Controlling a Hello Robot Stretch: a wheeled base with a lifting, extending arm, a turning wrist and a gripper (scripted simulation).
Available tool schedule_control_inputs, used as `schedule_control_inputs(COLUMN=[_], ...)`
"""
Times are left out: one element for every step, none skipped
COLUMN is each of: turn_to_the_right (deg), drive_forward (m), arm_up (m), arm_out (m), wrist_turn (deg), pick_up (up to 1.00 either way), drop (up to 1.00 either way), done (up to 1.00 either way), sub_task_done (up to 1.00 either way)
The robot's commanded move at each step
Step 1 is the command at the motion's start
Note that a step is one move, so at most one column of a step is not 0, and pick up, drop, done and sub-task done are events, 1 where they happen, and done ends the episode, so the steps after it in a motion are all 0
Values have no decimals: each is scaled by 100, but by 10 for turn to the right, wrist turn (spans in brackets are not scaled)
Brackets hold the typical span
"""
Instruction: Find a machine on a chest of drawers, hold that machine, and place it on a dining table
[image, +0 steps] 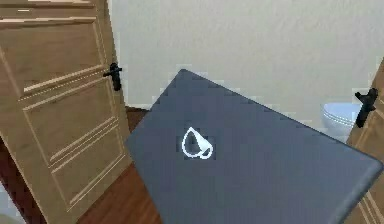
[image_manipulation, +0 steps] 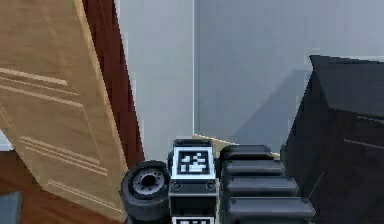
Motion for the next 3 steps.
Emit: schedule_control_inputs(turn_to_the_right=[0, -30, 0], drive_forward=[100, 0, 70], arm_up=[0, 0, 0], arm_out=[0, 0, 0], wrist_turn=[0, 0, 0], pick_up=[0, 0, 0], drop=[0, 0, 0], done=[0, 0, 0], sub_task_done=[0, 0, 0])
